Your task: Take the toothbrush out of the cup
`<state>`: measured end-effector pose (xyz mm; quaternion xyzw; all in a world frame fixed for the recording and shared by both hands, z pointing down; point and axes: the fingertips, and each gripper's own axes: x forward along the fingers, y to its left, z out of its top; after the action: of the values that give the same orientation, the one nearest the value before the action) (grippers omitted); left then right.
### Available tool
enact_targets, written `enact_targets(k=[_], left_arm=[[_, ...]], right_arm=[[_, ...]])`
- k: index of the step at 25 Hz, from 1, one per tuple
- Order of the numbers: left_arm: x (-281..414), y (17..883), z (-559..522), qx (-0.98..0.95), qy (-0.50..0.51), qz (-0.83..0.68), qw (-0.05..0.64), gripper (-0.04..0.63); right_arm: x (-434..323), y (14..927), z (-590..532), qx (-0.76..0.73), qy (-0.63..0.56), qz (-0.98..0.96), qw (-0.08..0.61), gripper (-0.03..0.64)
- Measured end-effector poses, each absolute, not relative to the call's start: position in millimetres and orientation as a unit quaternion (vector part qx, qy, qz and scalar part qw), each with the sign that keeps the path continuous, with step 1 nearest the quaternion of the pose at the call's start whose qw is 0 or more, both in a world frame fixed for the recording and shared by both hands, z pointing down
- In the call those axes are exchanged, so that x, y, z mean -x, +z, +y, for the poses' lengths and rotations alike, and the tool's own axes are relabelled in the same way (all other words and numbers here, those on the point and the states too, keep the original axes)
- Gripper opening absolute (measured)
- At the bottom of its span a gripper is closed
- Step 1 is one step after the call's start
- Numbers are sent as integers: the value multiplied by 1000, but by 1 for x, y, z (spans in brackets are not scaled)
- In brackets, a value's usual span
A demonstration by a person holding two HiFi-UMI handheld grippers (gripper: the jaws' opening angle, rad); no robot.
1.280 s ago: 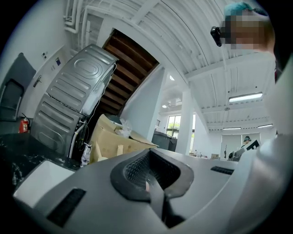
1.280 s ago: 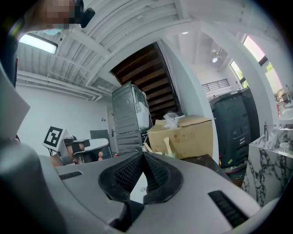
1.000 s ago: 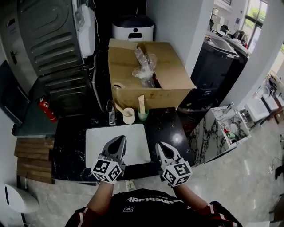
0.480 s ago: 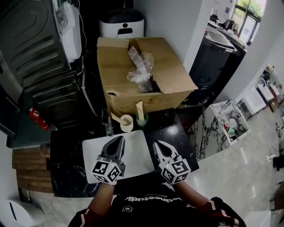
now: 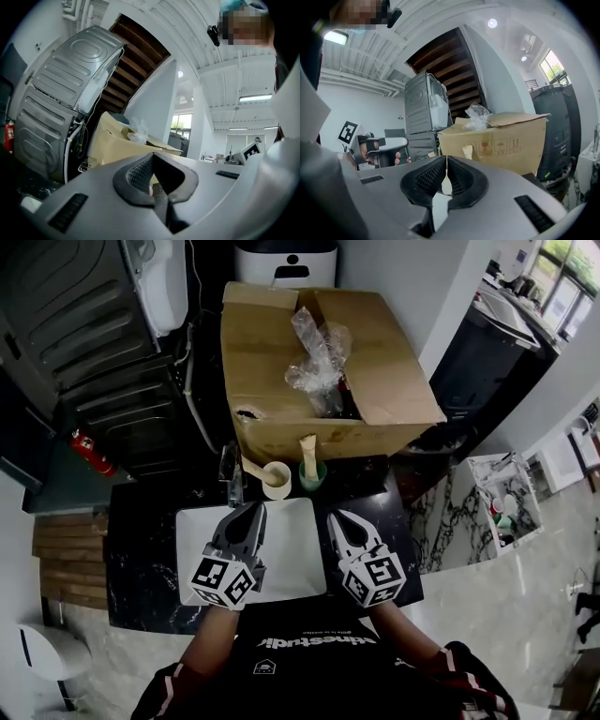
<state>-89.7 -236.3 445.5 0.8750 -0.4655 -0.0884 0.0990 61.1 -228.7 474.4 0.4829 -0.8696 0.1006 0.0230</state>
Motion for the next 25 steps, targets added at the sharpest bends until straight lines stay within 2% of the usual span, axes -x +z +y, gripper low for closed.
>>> enact_targets(k=[2, 4, 6, 25], left_arm=[[90, 445, -238, -872, -86, -471, 98, 14], [92, 446, -240, -870, -82, -476, 98, 13], [94, 448, -239, -867, -78, -482, 97, 13], [128, 466, -220, -833, -64, -538, 111, 14]], right_arm=[[-61, 476, -236, -476, 98, -874, 23, 67], [-60, 478, -241, -469, 93, -878, 23, 138], [-58, 481, -245, -465, 86, -881, 23, 156], [-52, 536, -342, -469, 91, -876, 69, 146]])
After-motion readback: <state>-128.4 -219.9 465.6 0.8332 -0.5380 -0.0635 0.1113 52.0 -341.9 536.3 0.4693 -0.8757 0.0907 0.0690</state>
